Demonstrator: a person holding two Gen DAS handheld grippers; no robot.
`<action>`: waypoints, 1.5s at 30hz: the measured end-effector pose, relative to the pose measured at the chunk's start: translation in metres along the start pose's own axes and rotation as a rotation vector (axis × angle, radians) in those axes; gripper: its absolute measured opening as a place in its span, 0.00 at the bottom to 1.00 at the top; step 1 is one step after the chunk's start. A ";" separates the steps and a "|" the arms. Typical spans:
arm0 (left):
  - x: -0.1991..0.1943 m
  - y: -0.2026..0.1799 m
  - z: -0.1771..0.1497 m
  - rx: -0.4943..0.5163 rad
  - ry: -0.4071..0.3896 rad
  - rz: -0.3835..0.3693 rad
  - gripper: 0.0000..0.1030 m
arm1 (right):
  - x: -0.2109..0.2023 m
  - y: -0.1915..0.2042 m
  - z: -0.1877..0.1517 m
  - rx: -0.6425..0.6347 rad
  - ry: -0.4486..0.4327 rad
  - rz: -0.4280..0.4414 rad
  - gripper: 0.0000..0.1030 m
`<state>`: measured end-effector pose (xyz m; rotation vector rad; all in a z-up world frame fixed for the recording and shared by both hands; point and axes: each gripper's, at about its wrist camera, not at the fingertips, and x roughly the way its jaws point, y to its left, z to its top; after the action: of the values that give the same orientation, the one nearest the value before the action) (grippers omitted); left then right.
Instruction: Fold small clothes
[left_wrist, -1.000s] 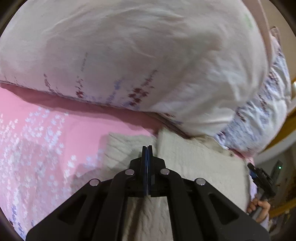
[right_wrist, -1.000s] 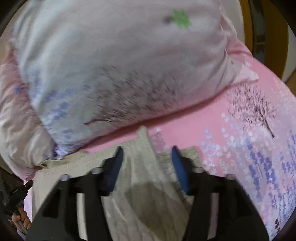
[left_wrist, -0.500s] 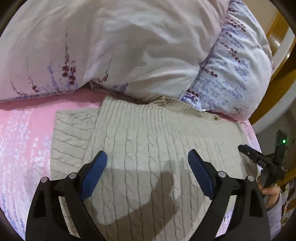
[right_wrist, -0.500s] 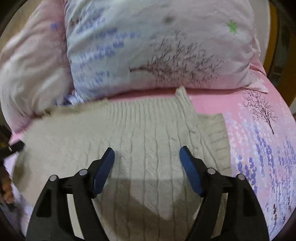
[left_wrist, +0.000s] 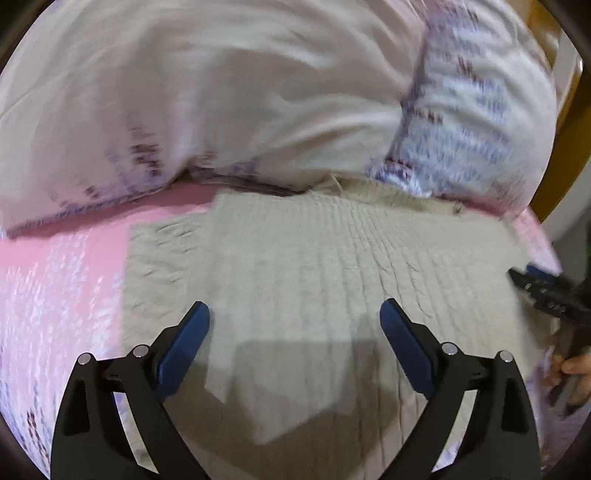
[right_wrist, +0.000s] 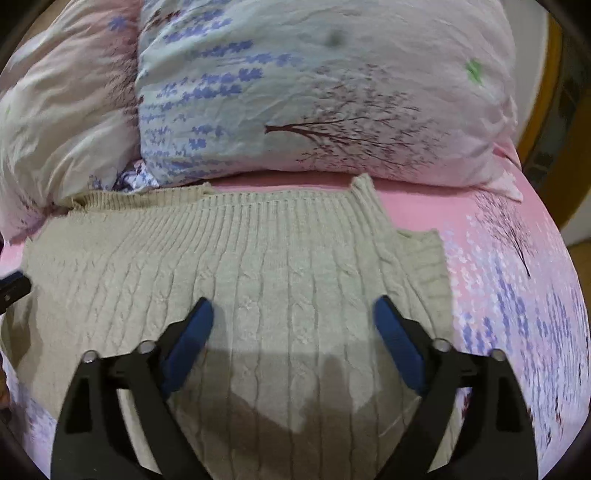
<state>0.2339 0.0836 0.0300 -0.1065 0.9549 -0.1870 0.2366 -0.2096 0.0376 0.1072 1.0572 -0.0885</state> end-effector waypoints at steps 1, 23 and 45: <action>-0.006 0.012 -0.004 -0.027 -0.012 -0.006 0.93 | -0.006 -0.001 0.001 0.026 -0.001 -0.002 0.98; -0.018 0.106 -0.025 -0.197 0.050 -0.211 0.96 | -0.017 0.094 -0.030 -0.062 -0.002 0.009 0.98; -0.001 0.124 -0.027 -0.535 0.083 -0.554 0.55 | -0.015 0.093 -0.031 -0.067 -0.009 0.006 0.98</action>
<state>0.2252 0.2045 -0.0064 -0.8657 1.0223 -0.4441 0.2146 -0.1135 0.0396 0.0493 1.0496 -0.0482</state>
